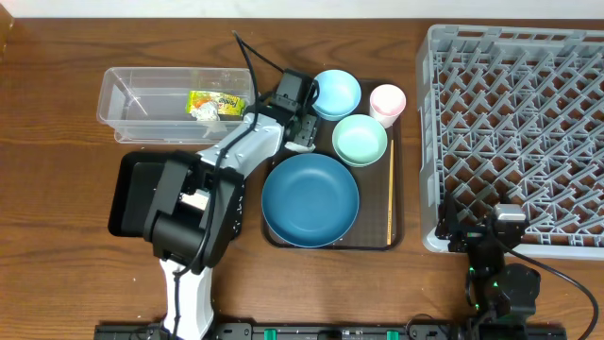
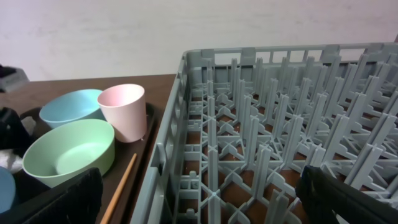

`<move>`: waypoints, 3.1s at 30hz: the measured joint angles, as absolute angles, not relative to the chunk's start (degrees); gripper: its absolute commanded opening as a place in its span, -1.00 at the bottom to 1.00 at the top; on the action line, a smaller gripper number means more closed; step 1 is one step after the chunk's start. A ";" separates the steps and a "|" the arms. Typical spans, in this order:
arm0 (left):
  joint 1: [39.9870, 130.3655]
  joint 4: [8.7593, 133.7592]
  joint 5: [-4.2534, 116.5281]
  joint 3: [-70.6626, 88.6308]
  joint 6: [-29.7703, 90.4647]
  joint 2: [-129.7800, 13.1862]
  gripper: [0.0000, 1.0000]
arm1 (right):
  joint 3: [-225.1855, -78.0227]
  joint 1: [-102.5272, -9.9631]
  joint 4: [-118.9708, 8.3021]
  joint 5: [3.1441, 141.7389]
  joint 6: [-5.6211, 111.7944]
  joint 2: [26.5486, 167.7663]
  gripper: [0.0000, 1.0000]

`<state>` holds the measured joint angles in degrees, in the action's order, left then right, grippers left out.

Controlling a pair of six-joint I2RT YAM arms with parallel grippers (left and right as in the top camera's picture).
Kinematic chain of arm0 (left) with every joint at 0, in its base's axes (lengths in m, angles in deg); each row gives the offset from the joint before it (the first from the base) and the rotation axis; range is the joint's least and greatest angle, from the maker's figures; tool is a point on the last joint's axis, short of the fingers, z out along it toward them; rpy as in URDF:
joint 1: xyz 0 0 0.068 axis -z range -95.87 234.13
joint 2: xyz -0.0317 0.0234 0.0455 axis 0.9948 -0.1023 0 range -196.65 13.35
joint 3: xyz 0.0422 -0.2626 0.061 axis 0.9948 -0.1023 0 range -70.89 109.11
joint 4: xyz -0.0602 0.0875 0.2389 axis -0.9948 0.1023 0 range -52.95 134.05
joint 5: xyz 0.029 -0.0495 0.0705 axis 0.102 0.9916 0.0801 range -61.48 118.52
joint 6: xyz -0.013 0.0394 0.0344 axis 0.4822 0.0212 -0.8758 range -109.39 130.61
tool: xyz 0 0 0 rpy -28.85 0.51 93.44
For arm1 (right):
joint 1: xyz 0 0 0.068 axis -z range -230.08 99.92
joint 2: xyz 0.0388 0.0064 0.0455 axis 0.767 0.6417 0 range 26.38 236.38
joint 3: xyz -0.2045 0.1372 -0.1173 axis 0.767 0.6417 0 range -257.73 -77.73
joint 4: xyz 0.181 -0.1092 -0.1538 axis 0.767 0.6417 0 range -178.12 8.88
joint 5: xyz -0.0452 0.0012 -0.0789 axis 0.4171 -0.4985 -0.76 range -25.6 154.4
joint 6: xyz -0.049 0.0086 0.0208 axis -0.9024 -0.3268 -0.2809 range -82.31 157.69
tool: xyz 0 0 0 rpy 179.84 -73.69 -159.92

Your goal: Sort waste into correct bins and load items into the dishwasher rack

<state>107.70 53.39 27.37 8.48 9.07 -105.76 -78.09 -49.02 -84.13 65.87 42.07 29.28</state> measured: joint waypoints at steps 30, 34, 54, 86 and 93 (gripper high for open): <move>107.70 58.51 27.02 8.31 10.73 -92.14 -0.87 | -78.09 -49.02 -84.11 65.87 42.07 29.28 0.99; 107.52 57.46 25.78 8.33 10.80 -84.73 -0.88 | -78.09 -49.02 -84.11 65.87 42.07 29.28 0.98; 82.46 51.14 15.40 8.31 22.82 -87.99 -0.10 | -78.09 -49.02 -84.13 65.87 42.07 29.28 0.99; 80.60 68.98 36.33 8.26 28.85 -73.45 0.02 | -78.09 -49.02 -84.11 65.87 42.07 29.28 0.98; 80.60 77.30 37.34 8.26 29.00 -62.15 0.70 | -78.09 -49.02 -84.11 65.90 42.07 29.28 0.98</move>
<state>80.60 77.30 37.34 8.26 29.00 -62.15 -78.09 -49.02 -84.11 65.90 42.07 29.28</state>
